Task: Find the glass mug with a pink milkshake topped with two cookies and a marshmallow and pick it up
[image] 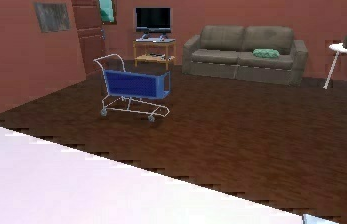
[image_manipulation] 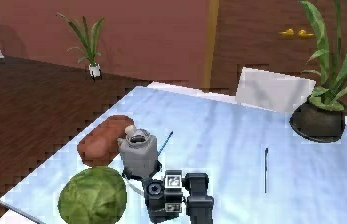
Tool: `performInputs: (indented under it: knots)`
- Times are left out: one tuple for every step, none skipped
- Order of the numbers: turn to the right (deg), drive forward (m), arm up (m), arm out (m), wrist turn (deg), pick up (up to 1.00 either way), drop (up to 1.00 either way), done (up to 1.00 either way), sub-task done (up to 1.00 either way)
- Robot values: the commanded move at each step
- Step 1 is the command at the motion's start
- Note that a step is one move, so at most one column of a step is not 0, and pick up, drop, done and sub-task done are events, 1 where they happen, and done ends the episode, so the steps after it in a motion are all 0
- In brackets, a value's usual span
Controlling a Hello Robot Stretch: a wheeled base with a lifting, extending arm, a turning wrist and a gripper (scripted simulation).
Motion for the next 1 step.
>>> performInputs:
  knots:
    - [0.0, 0.0, 0.0, 0.0, 0.0, 0.0, 0.0, 1.0, 0.0]
